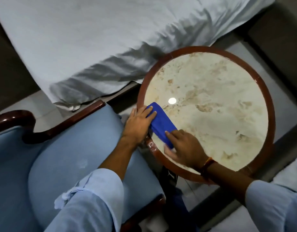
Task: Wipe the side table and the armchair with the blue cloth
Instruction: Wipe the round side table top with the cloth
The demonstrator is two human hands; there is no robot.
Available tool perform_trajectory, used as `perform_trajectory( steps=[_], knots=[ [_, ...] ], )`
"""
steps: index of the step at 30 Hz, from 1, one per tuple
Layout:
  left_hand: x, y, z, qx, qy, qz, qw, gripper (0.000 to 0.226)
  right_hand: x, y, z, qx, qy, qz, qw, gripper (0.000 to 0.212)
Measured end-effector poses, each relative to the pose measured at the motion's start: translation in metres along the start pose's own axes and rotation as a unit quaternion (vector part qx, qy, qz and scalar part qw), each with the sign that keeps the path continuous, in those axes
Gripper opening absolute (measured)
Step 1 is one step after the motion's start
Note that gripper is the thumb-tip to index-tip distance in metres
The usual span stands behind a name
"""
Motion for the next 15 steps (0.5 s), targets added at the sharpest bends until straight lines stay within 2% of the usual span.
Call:
perform_trajectory(
  steps=[2,3,6,8,10,13,15],
  knots=[
    [-0.015,-0.01,-0.018,-0.018,-0.048,-0.012,0.999,0.084,-0.021,-0.015,-0.006,0.004,-0.027,-0.016,0.999,0.055],
    [-0.014,-0.011,-0.025,-0.025,-0.041,-0.018,0.999,0.088,-0.023,-0.014,-0.006,0.01,-0.012,-0.006,1.0,0.055],
    [0.017,-0.035,-0.061,0.018,0.052,0.005,0.998,0.083,-0.028,-0.016,0.019,0.049,0.04,0.017,0.998,0.054],
    [0.057,-0.069,-0.097,0.093,0.138,0.069,0.984,0.075,-0.037,-0.027,0.045,0.078,0.014,-0.004,0.997,0.059],
    [0.097,-0.11,-0.137,0.186,0.2,0.125,0.954,0.067,-0.051,-0.035,0.066,0.076,-0.019,-0.033,0.996,0.062],
    [0.131,-0.17,-0.202,0.352,0.226,0.14,0.897,0.063,-0.064,-0.041,0.091,0.029,-0.025,-0.051,0.998,0.063],
    [0.131,-0.194,-0.236,0.416,0.215,0.13,0.874,0.067,-0.065,-0.052,0.109,-0.002,-0.014,-0.036,0.999,0.063]
  ],
)
Point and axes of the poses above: each hand's wrist, its own z-axis towards the middle knuckle, its own x-axis out of the back of the hand, y = z × x, the point moved 8 cm from there along z, towards the middle knuckle, and after that the axes turned 12 degrees about -x, right-handed, at the moved point
